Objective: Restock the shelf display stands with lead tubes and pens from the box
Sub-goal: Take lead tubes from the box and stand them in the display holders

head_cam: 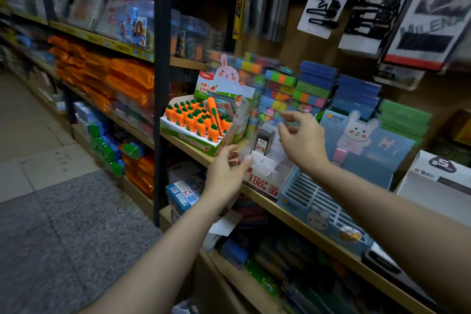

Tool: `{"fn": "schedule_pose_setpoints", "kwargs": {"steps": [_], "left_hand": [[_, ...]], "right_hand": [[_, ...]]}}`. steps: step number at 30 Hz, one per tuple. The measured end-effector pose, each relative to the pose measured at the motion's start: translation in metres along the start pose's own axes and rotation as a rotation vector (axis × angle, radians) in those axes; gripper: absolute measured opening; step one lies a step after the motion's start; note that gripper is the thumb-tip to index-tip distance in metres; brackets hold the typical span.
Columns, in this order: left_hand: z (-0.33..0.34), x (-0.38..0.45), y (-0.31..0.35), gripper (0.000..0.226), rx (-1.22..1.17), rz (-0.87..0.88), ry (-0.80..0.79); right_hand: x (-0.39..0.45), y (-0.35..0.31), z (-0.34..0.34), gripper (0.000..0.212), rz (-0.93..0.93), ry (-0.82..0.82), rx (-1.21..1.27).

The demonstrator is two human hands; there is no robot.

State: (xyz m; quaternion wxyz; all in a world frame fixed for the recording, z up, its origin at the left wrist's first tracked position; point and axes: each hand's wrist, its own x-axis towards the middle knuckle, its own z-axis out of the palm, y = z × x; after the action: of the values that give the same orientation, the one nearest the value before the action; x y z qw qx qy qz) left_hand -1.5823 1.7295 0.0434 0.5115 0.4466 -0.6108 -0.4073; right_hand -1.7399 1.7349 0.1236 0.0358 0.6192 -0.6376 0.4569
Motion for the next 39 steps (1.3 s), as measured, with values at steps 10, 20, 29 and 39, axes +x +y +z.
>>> {"fn": "schedule_pose_setpoints", "kwargs": {"steps": [10, 20, 29, 39], "left_hand": [[-0.068, -0.126, -0.051, 0.003, 0.408, -0.091, -0.407], [-0.073, -0.300, -0.218, 0.022, 0.663, -0.781, -0.232], [-0.035, -0.310, -0.277, 0.039, 0.532, -0.914, -0.109], [-0.027, -0.330, -0.290, 0.061, 0.750, -0.780, 0.047]], "right_hand": [[-0.194, -0.011, 0.015, 0.020, -0.078, -0.359, 0.382], [-0.354, 0.074, 0.115, 0.009, 0.612, -1.100, -0.002], [-0.396, 0.110, 0.154, 0.010, 0.627, -1.248, -0.154], [-0.435, 0.105, 0.199, 0.048, 0.620, -1.244, -0.134]]}}
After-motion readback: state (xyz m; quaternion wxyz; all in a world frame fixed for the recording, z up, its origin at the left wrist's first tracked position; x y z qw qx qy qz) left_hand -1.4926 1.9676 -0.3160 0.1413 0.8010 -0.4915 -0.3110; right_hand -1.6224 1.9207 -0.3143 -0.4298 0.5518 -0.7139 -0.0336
